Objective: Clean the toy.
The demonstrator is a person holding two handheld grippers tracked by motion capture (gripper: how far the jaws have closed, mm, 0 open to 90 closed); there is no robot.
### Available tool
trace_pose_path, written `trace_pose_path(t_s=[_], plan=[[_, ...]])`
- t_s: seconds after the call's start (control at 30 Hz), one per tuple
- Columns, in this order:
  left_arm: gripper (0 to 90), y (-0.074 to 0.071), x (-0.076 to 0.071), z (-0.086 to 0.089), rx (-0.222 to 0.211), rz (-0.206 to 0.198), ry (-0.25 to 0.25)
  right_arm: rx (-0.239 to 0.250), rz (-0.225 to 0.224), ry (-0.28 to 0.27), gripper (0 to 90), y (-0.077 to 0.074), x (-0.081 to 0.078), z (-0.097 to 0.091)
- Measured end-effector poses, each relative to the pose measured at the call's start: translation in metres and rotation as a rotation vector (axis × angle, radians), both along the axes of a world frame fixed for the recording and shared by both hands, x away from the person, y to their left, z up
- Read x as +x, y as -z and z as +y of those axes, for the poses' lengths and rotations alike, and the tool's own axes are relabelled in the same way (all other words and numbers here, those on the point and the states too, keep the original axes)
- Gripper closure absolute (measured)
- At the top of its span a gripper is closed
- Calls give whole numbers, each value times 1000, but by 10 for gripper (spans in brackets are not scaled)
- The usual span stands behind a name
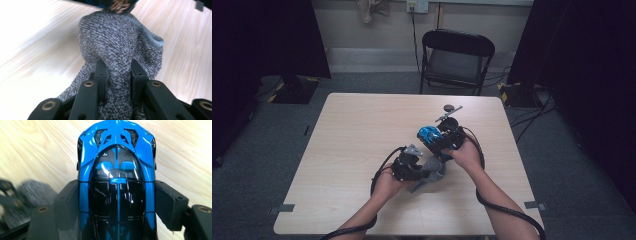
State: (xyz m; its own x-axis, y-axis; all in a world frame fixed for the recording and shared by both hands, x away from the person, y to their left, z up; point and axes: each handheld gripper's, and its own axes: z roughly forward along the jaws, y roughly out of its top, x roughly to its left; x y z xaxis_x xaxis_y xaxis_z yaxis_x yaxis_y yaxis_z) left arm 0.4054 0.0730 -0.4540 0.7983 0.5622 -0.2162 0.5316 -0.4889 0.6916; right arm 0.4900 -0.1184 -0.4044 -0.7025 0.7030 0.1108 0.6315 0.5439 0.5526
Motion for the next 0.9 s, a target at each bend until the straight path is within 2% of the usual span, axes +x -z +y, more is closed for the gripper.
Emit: trace_pose_path(t_s=[0.37,0.57,0.9], plan=[[729,-6,14,46,42,-27,-105,-43,12,73,285,10,6,-37],[728,-5,20,71,56,-20,-161,-56,26,125,285,23,8,-60],[728,0,30,100,87,-19,-235,-75,45,187,285,39,11,-88]])
